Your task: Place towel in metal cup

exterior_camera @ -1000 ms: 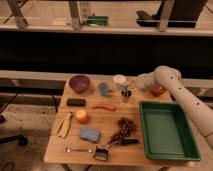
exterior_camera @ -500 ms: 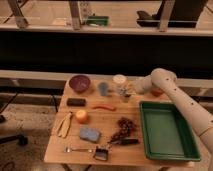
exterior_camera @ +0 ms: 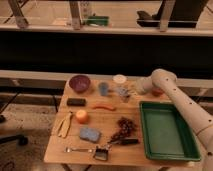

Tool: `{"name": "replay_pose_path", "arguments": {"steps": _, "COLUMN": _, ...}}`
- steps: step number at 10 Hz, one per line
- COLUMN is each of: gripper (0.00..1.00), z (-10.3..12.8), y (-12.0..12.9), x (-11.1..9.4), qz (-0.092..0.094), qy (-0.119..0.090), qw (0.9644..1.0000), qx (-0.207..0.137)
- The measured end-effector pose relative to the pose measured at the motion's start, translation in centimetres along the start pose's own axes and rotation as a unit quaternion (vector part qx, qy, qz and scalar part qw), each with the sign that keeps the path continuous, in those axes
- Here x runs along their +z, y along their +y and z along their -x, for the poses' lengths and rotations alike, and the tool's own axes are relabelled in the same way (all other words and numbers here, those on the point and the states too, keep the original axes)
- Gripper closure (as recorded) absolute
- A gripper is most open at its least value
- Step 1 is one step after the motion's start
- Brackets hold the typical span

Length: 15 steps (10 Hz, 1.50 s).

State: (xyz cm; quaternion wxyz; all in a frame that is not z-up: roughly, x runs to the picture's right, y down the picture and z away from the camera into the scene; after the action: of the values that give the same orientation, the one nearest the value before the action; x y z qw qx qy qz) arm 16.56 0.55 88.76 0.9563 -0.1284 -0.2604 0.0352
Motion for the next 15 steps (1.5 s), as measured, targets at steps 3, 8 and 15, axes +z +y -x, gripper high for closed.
{"name": "replay_pose_path", "arguments": {"steps": 3, "gripper": 0.90, "z": -0.31, "y": -0.06, "x": -0.04, "qz": 0.002, "qy": 0.005, "qw": 1.0000, "qx": -0.002}}
{"name": "replay_pose_path", "arguments": {"steps": 8, "gripper": 0.40, "z": -0.38, "y": -0.33, "x": 0.20, "qz": 0.008, "qy": 0.011, "qw": 0.9999, "qx": -0.005}}
{"name": "replay_pose_path", "arguments": {"steps": 15, "gripper": 0.20, "z": -0.69, "y": -0.73, "x": -0.14, "qz": 0.001, "qy": 0.019, "qw": 0.9998, "qx": 0.005}}
